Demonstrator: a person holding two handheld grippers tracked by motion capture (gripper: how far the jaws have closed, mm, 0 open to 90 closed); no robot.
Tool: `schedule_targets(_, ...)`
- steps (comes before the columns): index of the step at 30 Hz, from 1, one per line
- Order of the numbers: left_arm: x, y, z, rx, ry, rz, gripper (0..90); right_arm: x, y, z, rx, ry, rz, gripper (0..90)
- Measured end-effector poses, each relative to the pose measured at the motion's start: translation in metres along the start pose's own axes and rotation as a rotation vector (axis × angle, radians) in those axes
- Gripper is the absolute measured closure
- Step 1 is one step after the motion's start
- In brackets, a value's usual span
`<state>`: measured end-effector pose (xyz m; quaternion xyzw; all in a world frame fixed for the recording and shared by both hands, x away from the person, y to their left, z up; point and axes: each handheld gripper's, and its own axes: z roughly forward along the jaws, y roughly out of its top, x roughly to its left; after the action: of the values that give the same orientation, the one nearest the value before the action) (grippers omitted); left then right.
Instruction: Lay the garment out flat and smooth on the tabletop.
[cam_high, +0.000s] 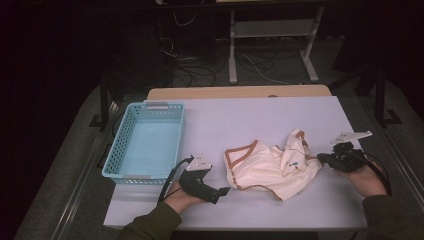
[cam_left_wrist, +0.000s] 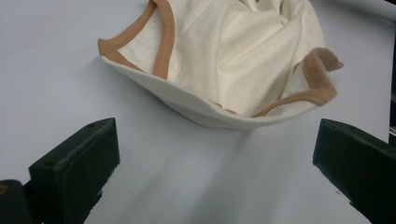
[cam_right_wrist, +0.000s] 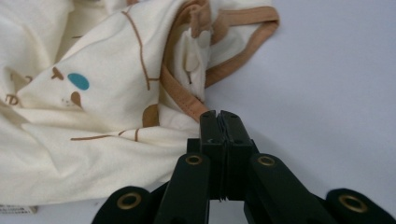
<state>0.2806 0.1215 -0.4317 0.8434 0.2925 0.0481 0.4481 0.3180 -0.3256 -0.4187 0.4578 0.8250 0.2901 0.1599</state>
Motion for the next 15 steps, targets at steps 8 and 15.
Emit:
schedule_targets(8,0.001,0.0,0.001,0.001,0.0,-0.005,0.0,-0.017,0.01,0.008,-0.008,-0.023,0.029,87.5)
schedule_targets(15,0.001,-0.001,0.001,0.003,-0.002,-0.004,0.0,-0.036,0.026,0.02,-0.012,-0.059,0.054,87.5)
